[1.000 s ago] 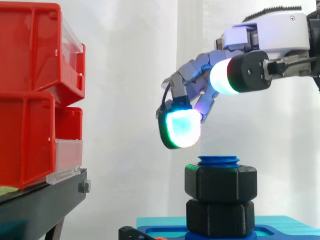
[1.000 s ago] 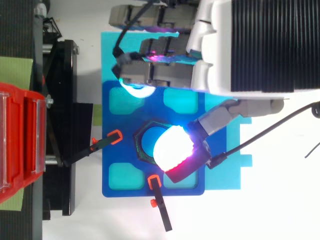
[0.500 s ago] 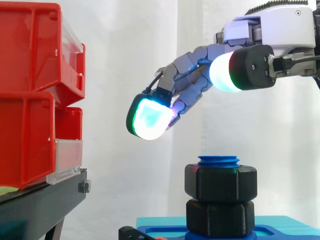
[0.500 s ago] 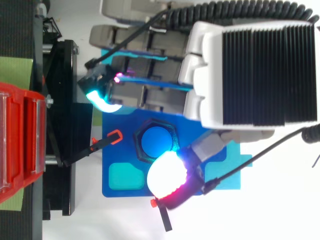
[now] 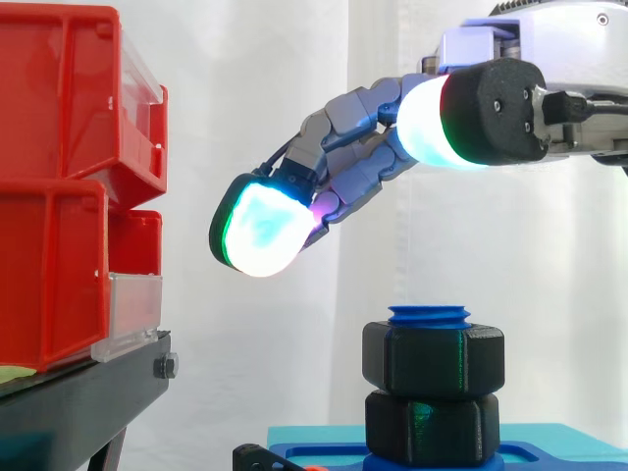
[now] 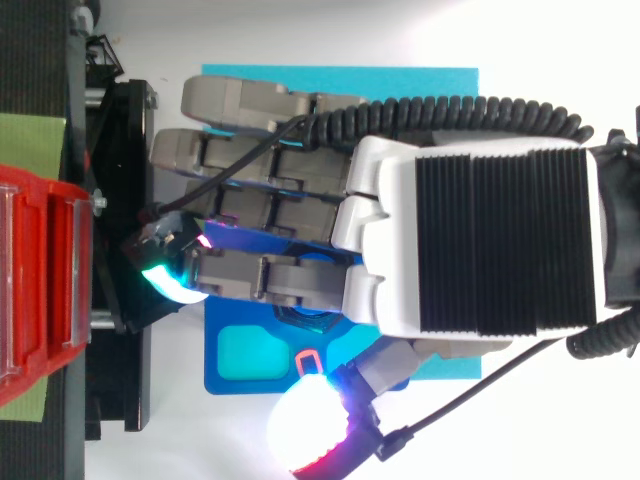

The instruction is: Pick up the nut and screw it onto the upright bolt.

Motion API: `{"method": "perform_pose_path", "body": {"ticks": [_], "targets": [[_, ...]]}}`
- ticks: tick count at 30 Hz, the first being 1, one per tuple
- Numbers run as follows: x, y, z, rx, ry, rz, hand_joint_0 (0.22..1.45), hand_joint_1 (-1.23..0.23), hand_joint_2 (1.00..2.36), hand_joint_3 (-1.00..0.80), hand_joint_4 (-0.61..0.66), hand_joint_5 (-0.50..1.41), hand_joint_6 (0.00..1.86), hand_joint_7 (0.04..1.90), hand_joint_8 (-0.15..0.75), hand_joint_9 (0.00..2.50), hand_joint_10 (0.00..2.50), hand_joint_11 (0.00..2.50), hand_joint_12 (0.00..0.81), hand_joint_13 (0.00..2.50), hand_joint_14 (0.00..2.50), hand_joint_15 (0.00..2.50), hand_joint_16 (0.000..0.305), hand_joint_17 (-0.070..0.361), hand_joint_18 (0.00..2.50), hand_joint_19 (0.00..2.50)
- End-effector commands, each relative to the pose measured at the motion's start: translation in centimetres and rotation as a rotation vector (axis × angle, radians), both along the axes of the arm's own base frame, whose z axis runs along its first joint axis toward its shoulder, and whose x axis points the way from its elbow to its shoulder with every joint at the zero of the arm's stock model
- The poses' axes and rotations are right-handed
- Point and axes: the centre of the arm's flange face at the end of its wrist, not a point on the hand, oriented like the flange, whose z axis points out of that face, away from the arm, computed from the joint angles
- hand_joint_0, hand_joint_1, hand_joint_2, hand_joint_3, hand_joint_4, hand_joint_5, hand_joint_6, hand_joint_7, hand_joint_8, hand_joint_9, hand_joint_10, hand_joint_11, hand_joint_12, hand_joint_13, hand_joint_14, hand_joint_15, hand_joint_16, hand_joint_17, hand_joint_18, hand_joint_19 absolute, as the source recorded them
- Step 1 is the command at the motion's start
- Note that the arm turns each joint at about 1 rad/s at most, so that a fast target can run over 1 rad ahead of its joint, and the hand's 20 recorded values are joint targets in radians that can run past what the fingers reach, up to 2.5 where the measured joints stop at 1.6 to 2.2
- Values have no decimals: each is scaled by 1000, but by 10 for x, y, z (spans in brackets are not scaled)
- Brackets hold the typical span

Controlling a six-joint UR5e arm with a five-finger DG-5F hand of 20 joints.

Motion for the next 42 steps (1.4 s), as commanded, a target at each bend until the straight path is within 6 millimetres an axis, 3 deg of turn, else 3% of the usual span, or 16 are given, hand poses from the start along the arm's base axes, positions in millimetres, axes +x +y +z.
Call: {"method": "perform_pose_path", "body": {"ticks": [1,13,28,42], "targets": [[-1,4,-6,7,0,-2,482,-100,1000,-500,177,-177,501,617,228,506,0,0,306,175,0,0,37,83,0,0],[3,6,-32,52,38,3,483,-94,1000,-500,198,-161,502,716,239,504,0,0,312,180,0,0,37,84,0,0],[0,6,-34,48,60,10,487,-100,1000,-500,227,-129,503,900,256,529,0,0,318,228,0,0,38,86,0,0],[-5,9,-39,41,104,57,497,-131,1000,-500,247,-120,504,949,272,583,0,0,290,357,0,0,31,70,0,0]]}}
